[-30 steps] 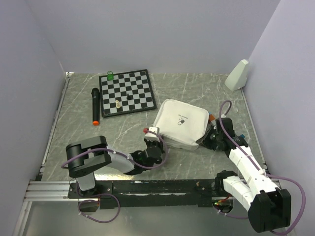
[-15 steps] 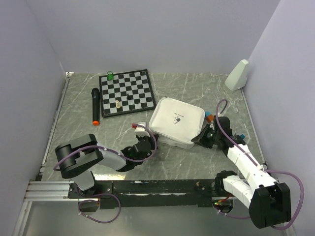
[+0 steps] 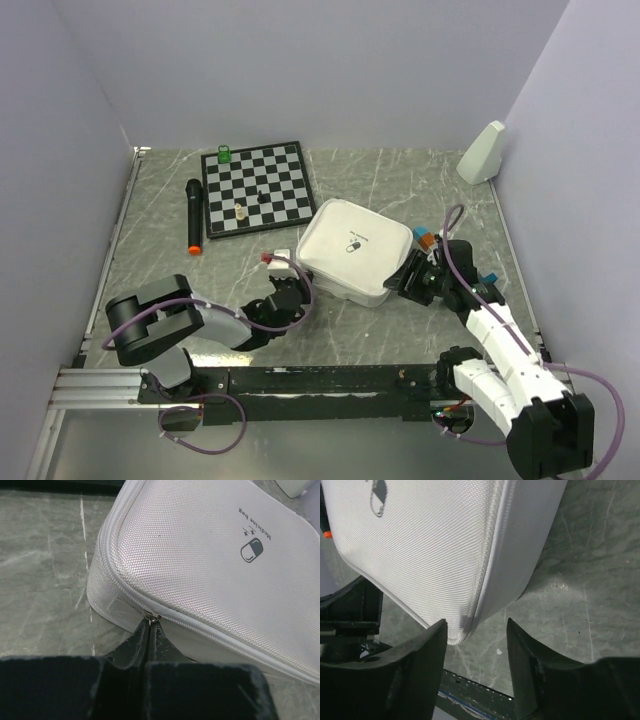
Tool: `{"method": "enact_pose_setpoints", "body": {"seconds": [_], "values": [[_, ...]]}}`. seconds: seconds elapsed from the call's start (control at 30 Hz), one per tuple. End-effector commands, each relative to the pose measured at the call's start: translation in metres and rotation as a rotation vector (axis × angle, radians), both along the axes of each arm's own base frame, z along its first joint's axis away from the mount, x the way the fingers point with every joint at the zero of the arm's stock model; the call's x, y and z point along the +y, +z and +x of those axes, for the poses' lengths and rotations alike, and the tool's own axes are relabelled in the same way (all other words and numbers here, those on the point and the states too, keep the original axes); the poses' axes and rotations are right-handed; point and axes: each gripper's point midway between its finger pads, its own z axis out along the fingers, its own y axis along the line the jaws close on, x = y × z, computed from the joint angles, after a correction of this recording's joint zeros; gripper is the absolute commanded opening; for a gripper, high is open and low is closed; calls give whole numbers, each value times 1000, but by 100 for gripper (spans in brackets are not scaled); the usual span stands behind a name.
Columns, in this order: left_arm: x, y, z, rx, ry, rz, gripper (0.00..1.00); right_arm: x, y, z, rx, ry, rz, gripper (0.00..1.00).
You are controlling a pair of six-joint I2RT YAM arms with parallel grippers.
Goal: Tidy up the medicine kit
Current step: Zip the medicine box at the center of the board.
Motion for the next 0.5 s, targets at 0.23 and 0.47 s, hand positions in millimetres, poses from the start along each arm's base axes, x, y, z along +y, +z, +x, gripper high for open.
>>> {"method": "enact_pose_setpoints", "body": {"seconds": [0.23, 0.47], "values": [[-12, -43, -12, 65, 7, 210, 1, 20, 55, -16, -82, 67, 119, 66], [-43, -37, -29, 37, -90, 222, 1, 52, 33, -28, 11, 171, 150, 68]]}}
